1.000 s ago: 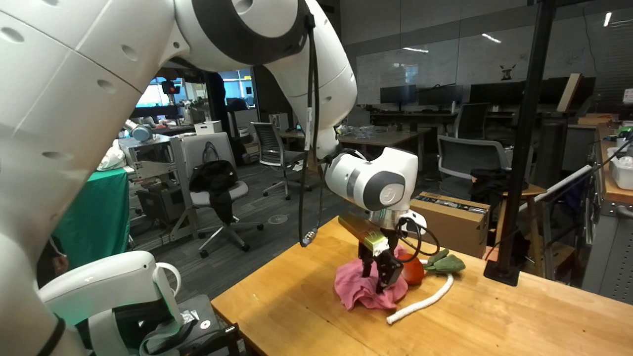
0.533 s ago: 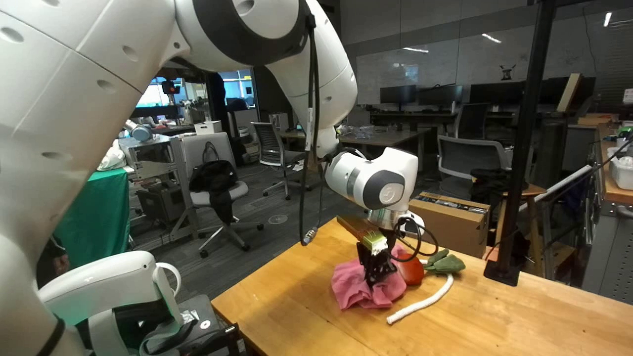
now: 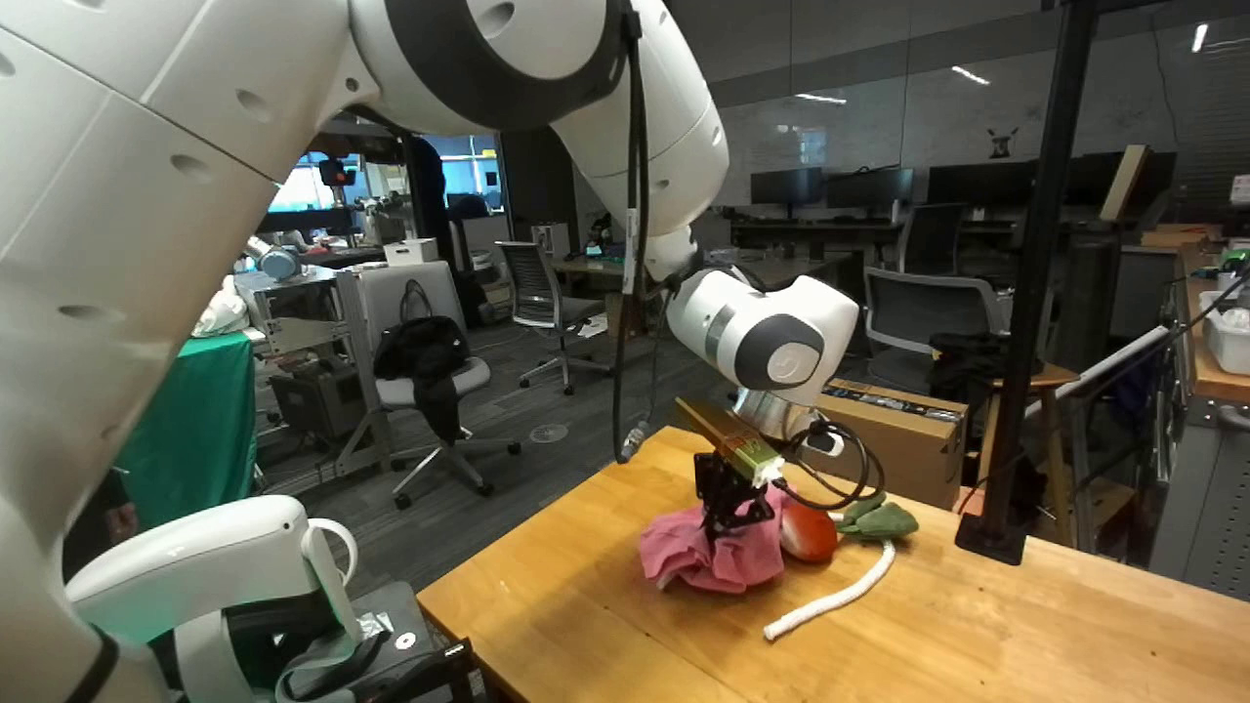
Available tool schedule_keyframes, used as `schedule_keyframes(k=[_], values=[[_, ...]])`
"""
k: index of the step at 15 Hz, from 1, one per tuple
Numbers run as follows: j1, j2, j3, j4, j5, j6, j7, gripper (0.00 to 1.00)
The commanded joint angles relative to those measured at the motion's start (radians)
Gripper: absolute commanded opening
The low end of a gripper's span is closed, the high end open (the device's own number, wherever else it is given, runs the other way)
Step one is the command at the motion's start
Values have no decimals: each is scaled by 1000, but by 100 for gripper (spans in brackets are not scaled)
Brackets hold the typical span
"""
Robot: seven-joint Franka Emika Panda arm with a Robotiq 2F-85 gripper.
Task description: Separate the objects on the table.
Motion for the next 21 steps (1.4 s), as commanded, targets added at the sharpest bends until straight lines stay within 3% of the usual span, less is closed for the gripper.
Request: schedule_keyframes(k=[1, 7, 13, 17, 21], values=[[-72, -19, 55, 43, 85, -129, -161, 3], [-128, -47, 89, 102, 165, -405, -401, 2], [-116, -24, 81, 167, 191, -697, -526, 2], [-90, 9, 76, 179, 194, -805, -547, 2], [-59, 50, 77, 179, 204, -838, -537, 2]])
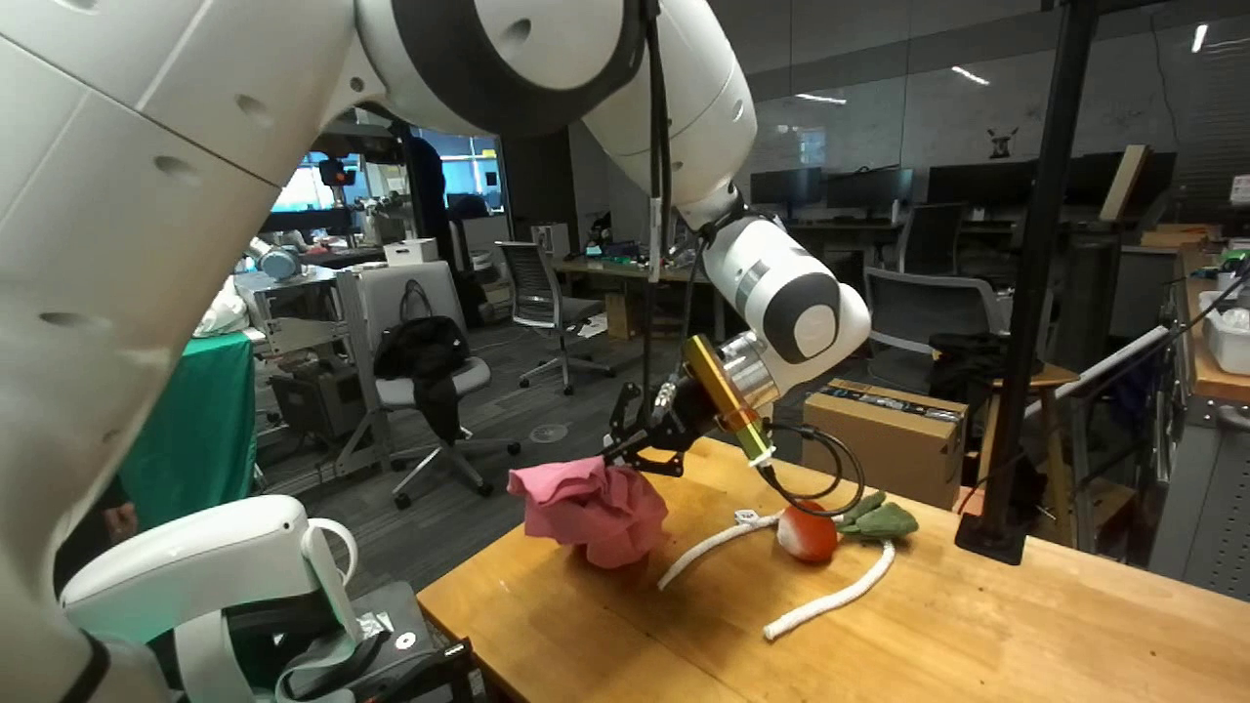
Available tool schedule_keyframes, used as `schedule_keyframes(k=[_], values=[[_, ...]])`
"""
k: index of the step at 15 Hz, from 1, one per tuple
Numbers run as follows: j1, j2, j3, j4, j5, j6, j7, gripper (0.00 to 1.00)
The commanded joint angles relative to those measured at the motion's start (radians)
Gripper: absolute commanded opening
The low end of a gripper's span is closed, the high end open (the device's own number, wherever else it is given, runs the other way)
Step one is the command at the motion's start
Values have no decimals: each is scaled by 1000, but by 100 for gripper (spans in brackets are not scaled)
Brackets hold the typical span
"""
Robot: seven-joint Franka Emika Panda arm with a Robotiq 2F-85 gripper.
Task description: Separate the objects on the table.
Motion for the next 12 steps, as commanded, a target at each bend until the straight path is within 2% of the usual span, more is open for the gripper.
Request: schedule_keyframes(k=[1, 12], values=[[27, 49, 5, 33, 32, -50, -3, 2], [55, 75, 7, 15, 122, -11, 1, 1]])
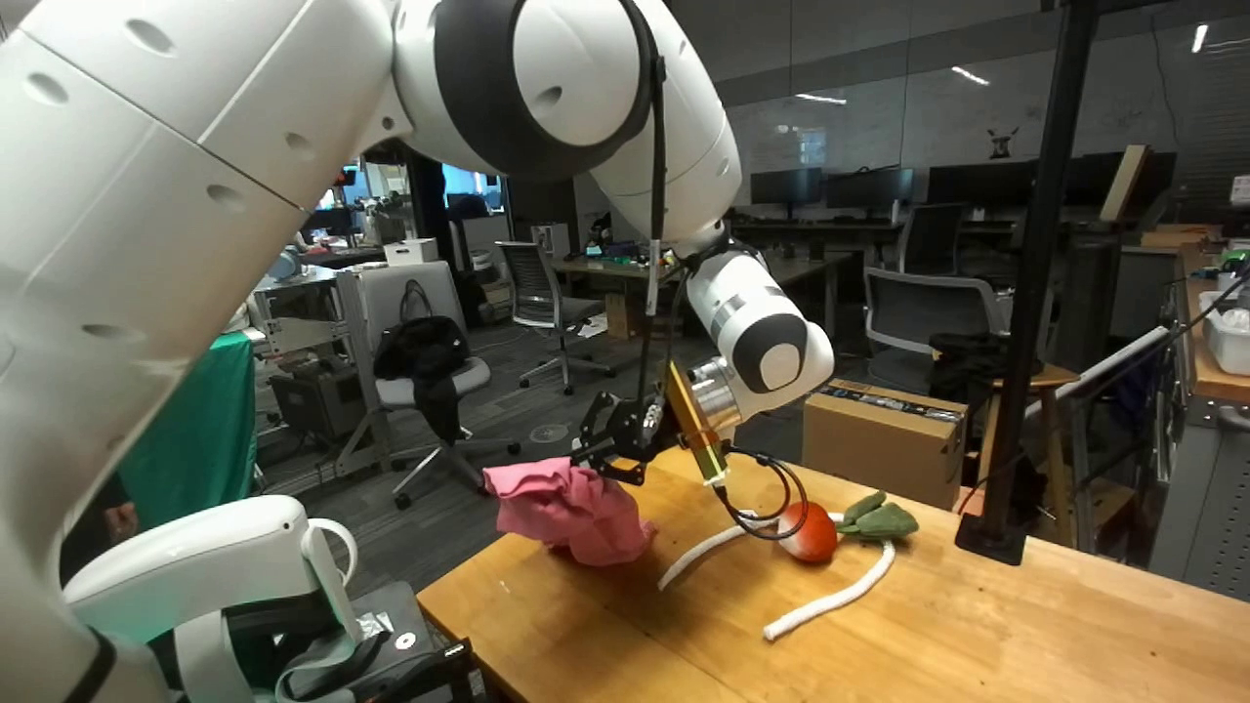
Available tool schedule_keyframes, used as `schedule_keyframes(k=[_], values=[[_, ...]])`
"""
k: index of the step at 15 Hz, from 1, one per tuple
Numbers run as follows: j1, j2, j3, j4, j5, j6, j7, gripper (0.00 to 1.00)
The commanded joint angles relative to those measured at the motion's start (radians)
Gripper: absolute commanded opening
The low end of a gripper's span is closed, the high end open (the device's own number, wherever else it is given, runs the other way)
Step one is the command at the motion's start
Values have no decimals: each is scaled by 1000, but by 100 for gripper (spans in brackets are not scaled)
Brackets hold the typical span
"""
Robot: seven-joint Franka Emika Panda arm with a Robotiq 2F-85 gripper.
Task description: Separate the objects on the table.
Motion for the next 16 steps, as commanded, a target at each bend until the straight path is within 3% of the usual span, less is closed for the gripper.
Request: schedule_keyframes(k=[1, 2, 4, 13, 14, 16], values=[[6, 0, 3, 12, 21, 7, 2, 1], [10, -2, 2, 11, 13, 13, 1, 1], [14, -4, -1, 10, 10, 28, 9, 29], [24, -13, -12, 7, -12, 83, 41, 95], [29, -18, -16, 5, -23, 101, 55, 100], [51, -38, -36, -4, -82, 173, 94, 100]])
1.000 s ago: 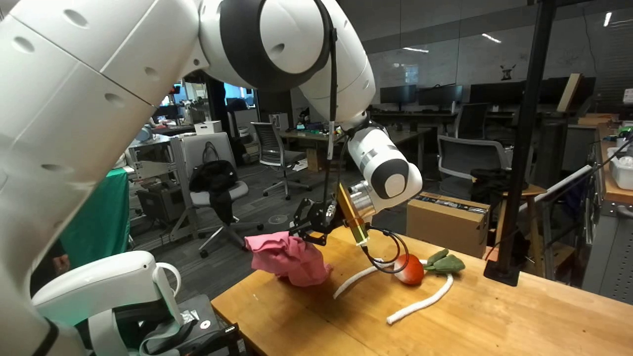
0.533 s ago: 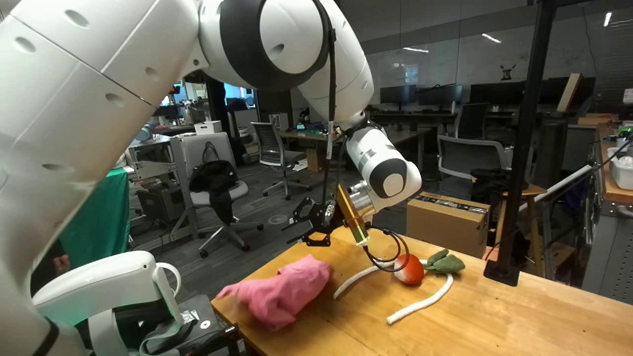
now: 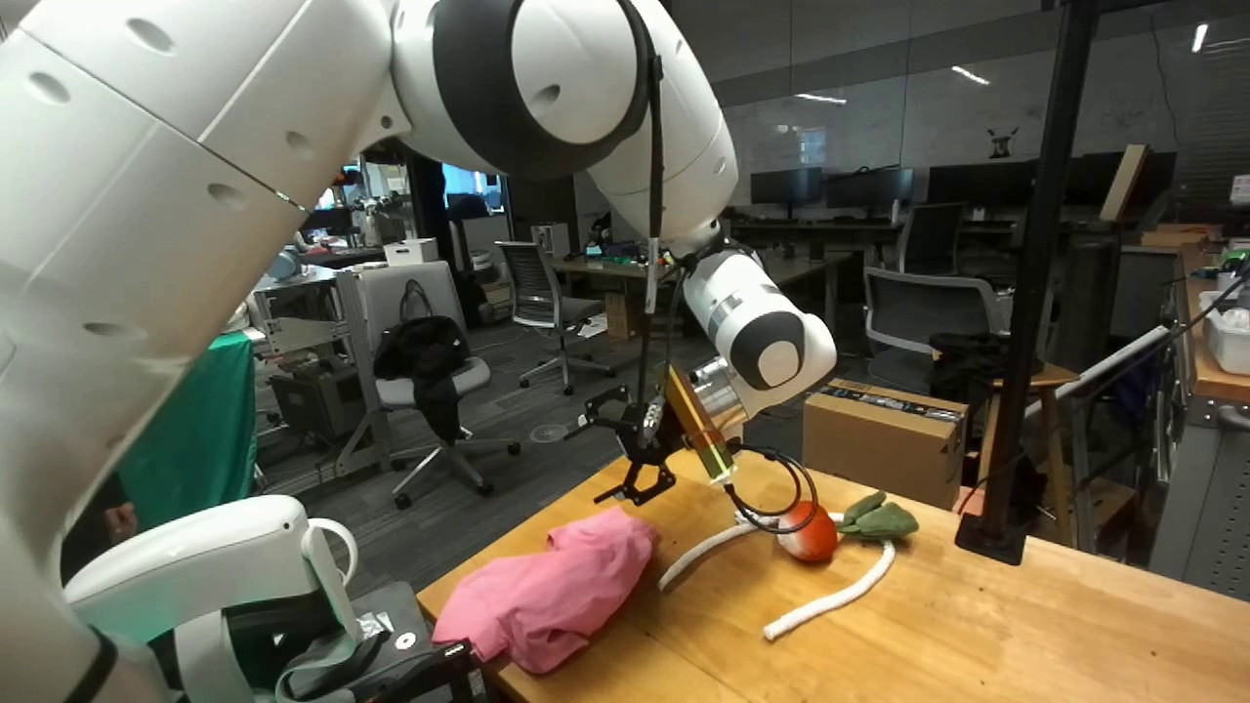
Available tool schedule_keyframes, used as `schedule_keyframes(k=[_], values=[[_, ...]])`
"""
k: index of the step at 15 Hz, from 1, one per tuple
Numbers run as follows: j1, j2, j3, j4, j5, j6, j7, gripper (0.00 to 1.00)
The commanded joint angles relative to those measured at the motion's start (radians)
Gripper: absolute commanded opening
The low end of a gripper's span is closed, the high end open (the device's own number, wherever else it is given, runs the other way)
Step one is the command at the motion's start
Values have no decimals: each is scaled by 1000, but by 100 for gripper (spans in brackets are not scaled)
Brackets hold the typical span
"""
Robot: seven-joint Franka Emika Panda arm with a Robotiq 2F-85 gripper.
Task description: Separate the objects on the table.
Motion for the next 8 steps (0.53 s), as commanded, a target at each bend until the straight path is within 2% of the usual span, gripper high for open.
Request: schedule_keyframes(k=[1, 8], values=[[42, -38, -35, -1, -88, 93, 74, 100], [76, -109, -73, -17, -263, 307, 232, 100]])
